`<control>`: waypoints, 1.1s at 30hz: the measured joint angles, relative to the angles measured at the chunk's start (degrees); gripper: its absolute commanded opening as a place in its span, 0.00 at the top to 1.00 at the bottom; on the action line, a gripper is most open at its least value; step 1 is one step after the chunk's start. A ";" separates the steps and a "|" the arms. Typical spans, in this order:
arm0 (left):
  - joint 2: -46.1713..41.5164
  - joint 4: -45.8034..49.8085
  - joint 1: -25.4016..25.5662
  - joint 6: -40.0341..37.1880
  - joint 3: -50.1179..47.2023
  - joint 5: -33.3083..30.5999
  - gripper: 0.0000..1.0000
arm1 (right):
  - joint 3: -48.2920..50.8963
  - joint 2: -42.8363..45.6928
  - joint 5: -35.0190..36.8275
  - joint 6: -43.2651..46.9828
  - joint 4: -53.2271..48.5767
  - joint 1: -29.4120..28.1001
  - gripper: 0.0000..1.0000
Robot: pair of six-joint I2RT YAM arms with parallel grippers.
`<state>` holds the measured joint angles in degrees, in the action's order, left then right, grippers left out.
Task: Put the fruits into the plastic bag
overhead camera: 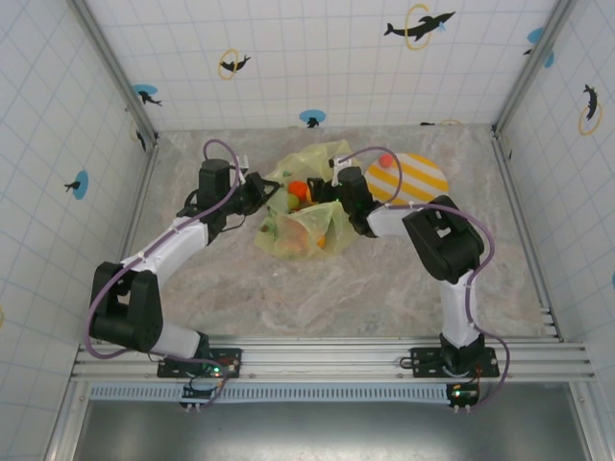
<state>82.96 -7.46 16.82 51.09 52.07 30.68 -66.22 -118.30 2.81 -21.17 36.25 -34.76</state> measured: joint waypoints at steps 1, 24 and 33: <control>0.00 -0.02 0.00 0.00 0.00 0.00 1.00 | 0.02 0.13 -0.31 0.04 -0.17 0.15 0.20; 0.44 -0.37 0.00 0.00 -0.09 0.00 1.00 | 16.00 27.65 -28.39 3.52 -15.45 4.79 0.23; 0.44 -0.37 0.00 0.00 -0.11 0.00 1.00 | 19.76 40.24 -28.59 9.27 -23.26 8.70 0.19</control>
<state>83.40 -7.84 16.82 51.09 51.96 30.68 -46.46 -78.06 -25.78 -11.90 12.99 -26.06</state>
